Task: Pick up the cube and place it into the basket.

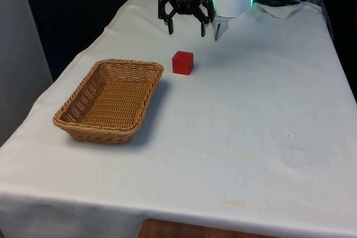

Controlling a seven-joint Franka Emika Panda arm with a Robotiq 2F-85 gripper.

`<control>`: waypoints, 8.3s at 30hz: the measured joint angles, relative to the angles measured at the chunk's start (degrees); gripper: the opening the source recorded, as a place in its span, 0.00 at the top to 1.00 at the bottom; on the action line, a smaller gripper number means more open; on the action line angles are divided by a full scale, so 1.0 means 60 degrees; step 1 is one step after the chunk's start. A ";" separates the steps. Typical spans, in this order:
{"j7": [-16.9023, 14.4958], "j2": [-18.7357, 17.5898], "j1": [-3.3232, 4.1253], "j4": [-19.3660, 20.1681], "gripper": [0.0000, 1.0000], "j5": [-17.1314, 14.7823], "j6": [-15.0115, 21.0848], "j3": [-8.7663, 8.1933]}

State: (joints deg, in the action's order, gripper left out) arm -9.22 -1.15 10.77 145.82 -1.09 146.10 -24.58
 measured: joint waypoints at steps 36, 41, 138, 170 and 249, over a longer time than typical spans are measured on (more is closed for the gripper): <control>-0.0420 -0.1117 0.0010 0.0095 0.00 -0.0745 0.1175 0.0095; -0.0602 -0.1299 0.0010 0.0086 0.00 -0.1031 0.1366 0.0134; -0.0869 -0.1604 0.0010 0.0095 0.99 -0.1681 0.1996 0.0229; -0.0707 0.0067 0.0000 -0.0201 0.99 -0.1060 0.0067 -0.0029; 0.0115 -0.0334 0.0000 -0.2855 0.99 -0.0334 -0.2426 -0.0105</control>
State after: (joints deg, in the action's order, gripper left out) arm -8.54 -3.15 10.77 128.69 -3.09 131.55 -25.21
